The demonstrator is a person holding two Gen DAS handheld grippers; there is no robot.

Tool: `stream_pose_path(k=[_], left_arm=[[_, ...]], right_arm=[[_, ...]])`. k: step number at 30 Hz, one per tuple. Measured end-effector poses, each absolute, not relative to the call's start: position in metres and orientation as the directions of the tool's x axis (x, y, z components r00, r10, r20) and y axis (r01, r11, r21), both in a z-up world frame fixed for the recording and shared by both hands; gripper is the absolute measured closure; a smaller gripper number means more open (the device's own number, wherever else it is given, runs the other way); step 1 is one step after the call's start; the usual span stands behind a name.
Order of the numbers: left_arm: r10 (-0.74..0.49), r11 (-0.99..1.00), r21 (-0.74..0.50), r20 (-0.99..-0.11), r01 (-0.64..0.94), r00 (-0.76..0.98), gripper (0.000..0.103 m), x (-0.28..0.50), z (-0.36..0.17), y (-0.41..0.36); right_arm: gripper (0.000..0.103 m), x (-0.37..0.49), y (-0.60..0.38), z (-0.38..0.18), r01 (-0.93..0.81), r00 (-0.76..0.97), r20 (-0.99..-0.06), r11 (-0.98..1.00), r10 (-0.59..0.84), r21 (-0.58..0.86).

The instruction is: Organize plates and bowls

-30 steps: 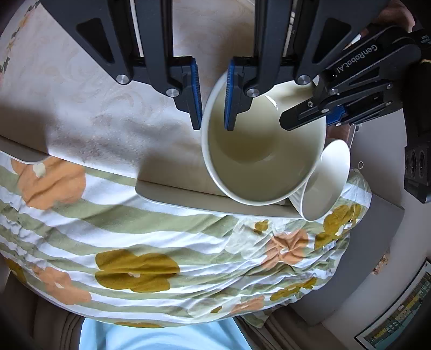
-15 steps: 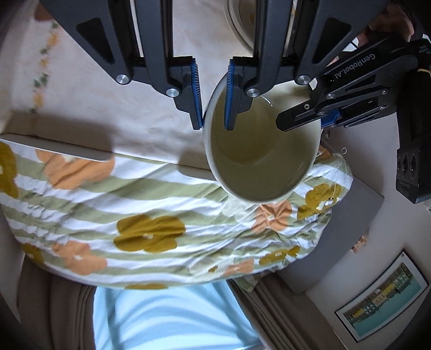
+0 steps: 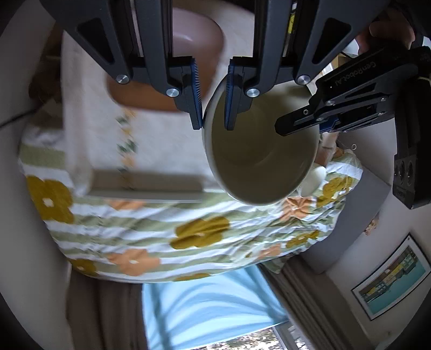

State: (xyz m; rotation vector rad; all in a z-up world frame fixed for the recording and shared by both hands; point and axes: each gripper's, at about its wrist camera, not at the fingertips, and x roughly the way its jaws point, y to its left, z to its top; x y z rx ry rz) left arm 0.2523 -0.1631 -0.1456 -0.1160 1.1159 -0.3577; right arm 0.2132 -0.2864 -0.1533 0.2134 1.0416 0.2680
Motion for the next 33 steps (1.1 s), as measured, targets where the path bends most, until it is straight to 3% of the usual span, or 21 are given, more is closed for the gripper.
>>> stream_pose_path(k=[15, 33], left_arm=[[-0.294, 0.892, -0.204, -0.94, 0.404, 0.172, 0.083, 0.247, -0.221, -0.239], [-0.191, 0.873, -0.093, -0.969, 0.48, 0.16, 0.083, 0.257, -0.254, -0.257]], right_arm=[[0.088, 0.169, -0.344, -0.222, 0.099, 0.393, -0.886, 0.946, 0.248, 0.309], [0.088, 0.172, -0.348, -0.261, 0.152, 0.324, -0.919, 0.946, 0.226, 0.286]])
